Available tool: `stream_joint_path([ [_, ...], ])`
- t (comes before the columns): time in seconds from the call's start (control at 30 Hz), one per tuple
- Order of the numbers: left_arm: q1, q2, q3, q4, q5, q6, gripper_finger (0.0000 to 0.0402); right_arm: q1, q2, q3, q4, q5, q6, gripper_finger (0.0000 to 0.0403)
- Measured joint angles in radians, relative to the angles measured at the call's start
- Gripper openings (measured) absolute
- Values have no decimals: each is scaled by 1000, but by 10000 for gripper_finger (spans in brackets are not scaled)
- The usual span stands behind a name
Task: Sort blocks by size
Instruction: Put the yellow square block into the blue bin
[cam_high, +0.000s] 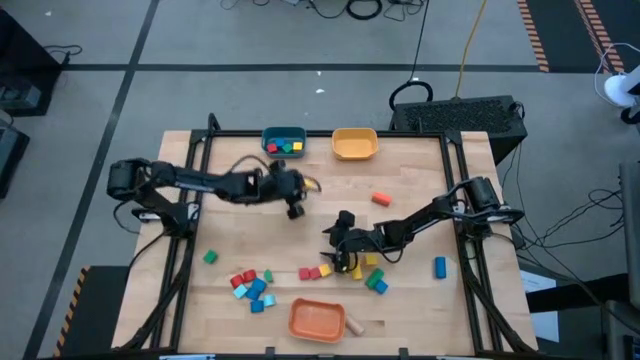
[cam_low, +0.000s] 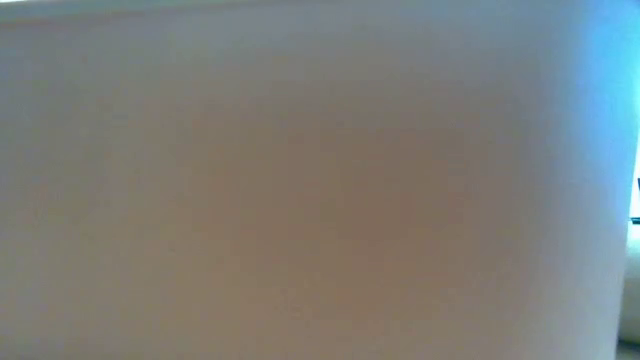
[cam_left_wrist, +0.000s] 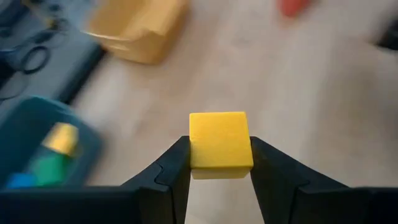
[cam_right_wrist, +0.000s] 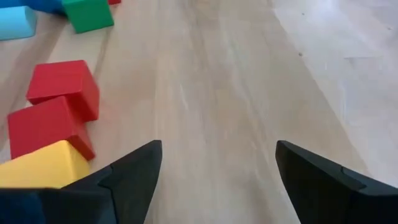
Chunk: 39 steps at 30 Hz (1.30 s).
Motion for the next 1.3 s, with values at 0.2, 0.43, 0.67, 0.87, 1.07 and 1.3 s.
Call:
stream_joint_path([
  [0.2,192,-13,0,9,43,56,138,-1,1,0,-9,2,-2,300],
  [0.43,383,15,1,102,129,78,138,-1,1,0,-10,3,-10,300],
  [0.67,517,57,1,234,241,70,138,-3,1,0,-6,3,-10,300],
  [0.87,563,153,1,308,258,70,138,-5,1,0,-6,3,-10,300],
  [1.07,587,211,0,317,255,51,138,-5,1,0,-8,3,-13,300],
  [1.3,592,217,0,328,226,18,183,-5,1,0,-8,3,-21,300],
])
